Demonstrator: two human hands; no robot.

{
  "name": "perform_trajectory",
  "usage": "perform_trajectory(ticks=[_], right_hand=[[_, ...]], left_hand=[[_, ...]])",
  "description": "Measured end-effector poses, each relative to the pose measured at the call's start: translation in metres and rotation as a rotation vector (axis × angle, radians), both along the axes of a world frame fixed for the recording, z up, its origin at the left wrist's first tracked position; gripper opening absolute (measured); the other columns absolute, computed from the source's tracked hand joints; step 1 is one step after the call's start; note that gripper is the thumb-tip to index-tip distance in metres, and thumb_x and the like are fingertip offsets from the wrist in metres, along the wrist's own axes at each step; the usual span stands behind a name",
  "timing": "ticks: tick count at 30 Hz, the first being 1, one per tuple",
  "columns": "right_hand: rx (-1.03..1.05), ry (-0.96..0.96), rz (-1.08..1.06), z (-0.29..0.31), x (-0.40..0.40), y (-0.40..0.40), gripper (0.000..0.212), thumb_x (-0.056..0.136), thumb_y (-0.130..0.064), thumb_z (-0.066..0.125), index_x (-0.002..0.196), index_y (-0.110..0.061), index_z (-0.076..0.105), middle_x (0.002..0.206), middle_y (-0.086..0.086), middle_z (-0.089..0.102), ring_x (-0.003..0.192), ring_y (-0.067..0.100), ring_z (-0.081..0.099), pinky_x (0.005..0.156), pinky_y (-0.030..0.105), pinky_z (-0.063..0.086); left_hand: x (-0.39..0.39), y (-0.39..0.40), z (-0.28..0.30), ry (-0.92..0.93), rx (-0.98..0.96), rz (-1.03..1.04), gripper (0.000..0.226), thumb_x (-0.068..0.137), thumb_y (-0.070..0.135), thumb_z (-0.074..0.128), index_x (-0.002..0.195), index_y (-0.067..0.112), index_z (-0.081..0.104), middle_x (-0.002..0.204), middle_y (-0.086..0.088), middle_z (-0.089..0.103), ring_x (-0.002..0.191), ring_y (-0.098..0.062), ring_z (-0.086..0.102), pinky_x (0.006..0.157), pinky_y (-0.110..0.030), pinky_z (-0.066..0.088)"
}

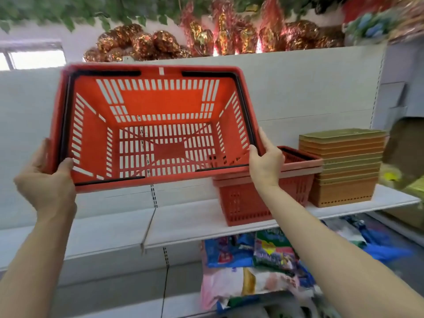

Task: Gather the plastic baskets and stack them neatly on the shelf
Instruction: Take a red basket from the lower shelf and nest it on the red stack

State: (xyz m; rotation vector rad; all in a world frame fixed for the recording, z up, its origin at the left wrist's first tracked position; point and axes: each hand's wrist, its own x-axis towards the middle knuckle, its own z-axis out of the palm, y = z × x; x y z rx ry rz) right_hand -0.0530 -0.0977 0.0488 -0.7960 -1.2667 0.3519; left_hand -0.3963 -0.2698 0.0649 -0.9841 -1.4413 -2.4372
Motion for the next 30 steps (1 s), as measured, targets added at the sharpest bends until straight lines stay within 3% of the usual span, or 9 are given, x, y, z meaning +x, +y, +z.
perform_trajectory(ticks=[1, 5, 11, 16, 22, 26, 30], right_hand=[[0.006, 0.012, -0.014, 0.006, 0.012, 0.009, 0.048, 0.087, -0.005, 0.057, 0.135, -0.011, 0.056, 0.121, 0.003, 0.067, 0.099, 0.005, 0.063, 0.092, 0.005, 0.038], [0.012, 0.051, -0.038, 0.02, 0.061, 0.047, 0.047, 0.088, -0.005, 0.056, 0.135, -0.01, 0.055, 0.129, 0.002, 0.062, 0.118, 0.011, 0.059, 0.104, 0.03, 0.045], [0.044, 0.03, -0.037, 0.022, 0.131, 0.117, 0.049, 0.087, -0.006, 0.052, 0.134, -0.016, 0.057, 0.126, -0.006, 0.065, 0.115, 0.006, 0.06, 0.102, 0.034, 0.048], [-0.012, 0.005, -0.038, 0.023, 0.187, 0.177, 0.049, 0.086, -0.008, 0.055, 0.134, -0.015, 0.057, 0.125, -0.002, 0.065, 0.112, 0.008, 0.061, 0.102, 0.033, 0.048], [-0.09, -0.081, 0.016, 0.036, 0.228, 0.23, 0.045, 0.076, -0.002, 0.053, 0.114, -0.017, 0.07, 0.096, -0.01, 0.072, 0.089, 0.007, 0.068, 0.089, 0.032, 0.055], [-0.222, -0.086, 0.01, 0.045, 0.229, 0.249, 0.041, 0.077, 0.001, 0.059, 0.112, -0.014, 0.072, 0.091, -0.007, 0.07, 0.086, 0.008, 0.065, 0.085, 0.024, 0.053], [-0.357, -0.015, 0.079, 0.063, 0.222, 0.269, 0.036, 0.075, 0.001, 0.064, 0.109, -0.009, 0.072, 0.087, -0.001, 0.067, 0.093, 0.018, 0.066, 0.088, 0.035, 0.055]], left_hand=[[0.01, 0.014, 0.005, 0.004, 0.012, -0.016, 0.071, 0.08, 0.025, 0.065, 0.149, 0.023, 0.052, 0.138, 0.011, 0.064, 0.12, 0.0, 0.065, 0.104, -0.028, 0.052], [0.055, 0.071, 0.017, 0.007, 0.076, -0.063, 0.065, 0.085, 0.008, 0.065, 0.149, 0.011, 0.052, 0.138, 0.003, 0.064, 0.122, -0.006, 0.065, 0.106, -0.029, 0.052], [0.12, 0.153, 0.016, -0.025, 0.072, -0.103, 0.064, 0.084, 0.0, 0.063, 0.147, 0.007, 0.054, 0.135, 0.002, 0.064, 0.117, -0.003, 0.067, 0.105, -0.029, 0.053], [0.169, 0.211, 0.008, -0.062, 0.026, -0.084, 0.062, 0.084, 0.001, 0.064, 0.144, 0.013, 0.059, 0.133, 0.001, 0.068, 0.114, -0.01, 0.07, 0.104, -0.033, 0.055], [0.192, 0.263, 0.015, -0.132, -0.162, -0.047, 0.071, 0.071, 0.0, 0.067, 0.14, 0.014, 0.063, 0.133, -0.001, 0.069, 0.111, -0.014, 0.07, 0.1, -0.041, 0.057], [0.19, 0.283, 0.032, -0.19, -0.293, -0.018, 0.063, 0.077, -0.009, 0.067, 0.136, 0.011, 0.065, 0.131, -0.003, 0.068, 0.111, -0.02, 0.067, 0.098, -0.032, 0.055], [0.174, 0.296, 0.045, -0.243, -0.362, -0.147, 0.049, 0.082, -0.01, 0.063, 0.129, 0.006, 0.068, 0.116, -0.007, 0.069, 0.097, -0.022, 0.066, 0.079, -0.029, 0.057]])
